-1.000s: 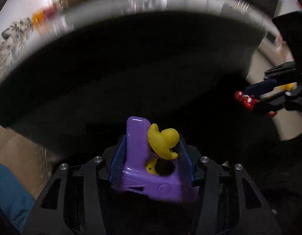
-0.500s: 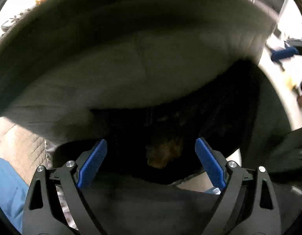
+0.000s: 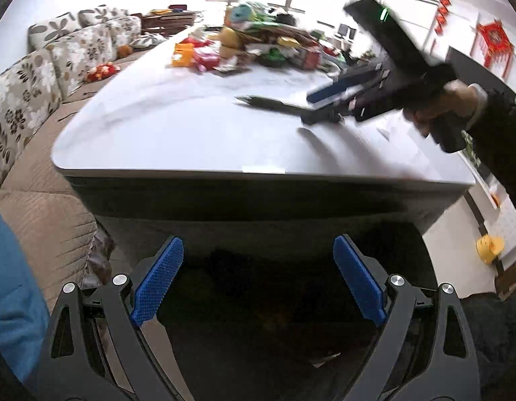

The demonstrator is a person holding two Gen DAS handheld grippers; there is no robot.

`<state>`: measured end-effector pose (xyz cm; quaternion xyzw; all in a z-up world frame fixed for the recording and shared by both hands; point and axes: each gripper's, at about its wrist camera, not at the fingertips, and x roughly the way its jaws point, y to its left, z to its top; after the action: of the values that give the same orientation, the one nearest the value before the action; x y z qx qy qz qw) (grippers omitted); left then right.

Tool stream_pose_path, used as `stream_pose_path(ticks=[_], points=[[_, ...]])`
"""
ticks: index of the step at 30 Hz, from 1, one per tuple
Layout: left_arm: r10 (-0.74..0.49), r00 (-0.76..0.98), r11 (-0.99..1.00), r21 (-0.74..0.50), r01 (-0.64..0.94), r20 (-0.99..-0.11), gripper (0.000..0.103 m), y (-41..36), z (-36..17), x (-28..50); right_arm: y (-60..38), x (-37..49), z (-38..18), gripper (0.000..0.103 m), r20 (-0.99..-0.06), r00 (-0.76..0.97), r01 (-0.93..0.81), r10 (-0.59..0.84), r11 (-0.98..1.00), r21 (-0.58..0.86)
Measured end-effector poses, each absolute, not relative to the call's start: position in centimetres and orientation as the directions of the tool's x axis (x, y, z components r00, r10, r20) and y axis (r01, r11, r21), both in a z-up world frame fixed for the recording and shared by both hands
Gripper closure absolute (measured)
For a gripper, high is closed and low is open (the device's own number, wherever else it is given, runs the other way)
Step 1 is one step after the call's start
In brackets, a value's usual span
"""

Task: Collect trash
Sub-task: 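Grasp the olive-green pen with the right tool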

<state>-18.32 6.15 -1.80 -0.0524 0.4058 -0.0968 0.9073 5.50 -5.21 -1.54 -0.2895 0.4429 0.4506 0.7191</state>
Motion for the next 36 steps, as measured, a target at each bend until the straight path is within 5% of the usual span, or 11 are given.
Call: stream_pose_path(ticks=[2, 3, 4, 5, 15, 23, 27, 28, 29, 30, 36], points=[[-0.207, 0.662, 0.978, -0.177, 0.113, -0.72, 0.014, 7.5, -1.3, -17.6, -5.8, 5.8, -1.8, 0.057, -0.901, 0.152, -0.899, 0.406, 0.435, 0.045], [-0.202, 0.665, 0.979, -0.174, 0.109, -0.719, 0.014, 7.7, -0.8, -17.1, -6.1, 5.8, -1.7, 0.066, -0.9, 0.163, -0.896, 0.405, 0.442, 0.037], [-0.196, 0.669, 0.98, -0.168, 0.107, -0.717, 0.014, 7.8, -0.5, -16.6, -6.5, 5.7, -1.5, 0.092, -0.9, 0.154, -0.895, 0.409, 0.443, 0.048], [-0.188, 0.679, 0.982, -0.157, 0.107, -0.71, 0.014, 7.9, 0.0, -15.8, -6.8, 5.4, -1.4, 0.093, -0.899, 0.178, -0.892, 0.4, 0.451, 0.024], [-0.12, 0.741, 0.977, 0.052, 0.205, -0.661, 0.014, 3.1, 4.6, -1.9, -19.6, 3.7, 0.6, 0.093, -0.746, 0.234, -0.681, 0.623, 0.653, 0.332], [0.186, 0.675, 0.919, 0.369, 0.137, -0.714, 0.014, -3.3, 0.6, 13.1, -27.3, 1.0, 1.0, 0.093, -0.686, 0.333, -0.567, 0.646, 0.719, 0.402], [0.23, 0.662, 0.914, 0.392, 0.105, -0.713, 0.015, -3.2, -1.0, 15.1, -28.4, 1.5, 1.1, 0.093, -0.681, 0.35, -0.558, 0.644, 0.727, 0.4], [0.23, 0.662, 0.916, 0.389, 0.1, -0.713, 0.028, -3.0, -1.1, 15.1, -28.2, 1.5, 1.1, 0.093, -0.683, 0.359, -0.559, 0.636, 0.732, 0.388], [0.217, 0.652, 0.926, 0.365, 0.099, -0.726, 0.064, -2.7, -1.2, 15.3, -28.1, 1.6, 1.1, 0.093, -0.681, 0.359, -0.562, 0.639, 0.73, 0.389], [0.194, 0.631, 0.94, 0.326, 0.099, -0.751, 0.085, -2.3, -1.3, 15.5, -28.1, 1.6, 1.0, 0.093, -0.676, 0.357, -0.562, 0.645, 0.726, 0.396], [0.137, 0.694, 0.985, 0.175, -0.016, -0.706, 0.099, -0.6, 2.1, 10.7, -26.8, 1.3, 1.5, 0.093, -0.633, 0.37, -0.56, 0.68, 0.707, 0.432]])
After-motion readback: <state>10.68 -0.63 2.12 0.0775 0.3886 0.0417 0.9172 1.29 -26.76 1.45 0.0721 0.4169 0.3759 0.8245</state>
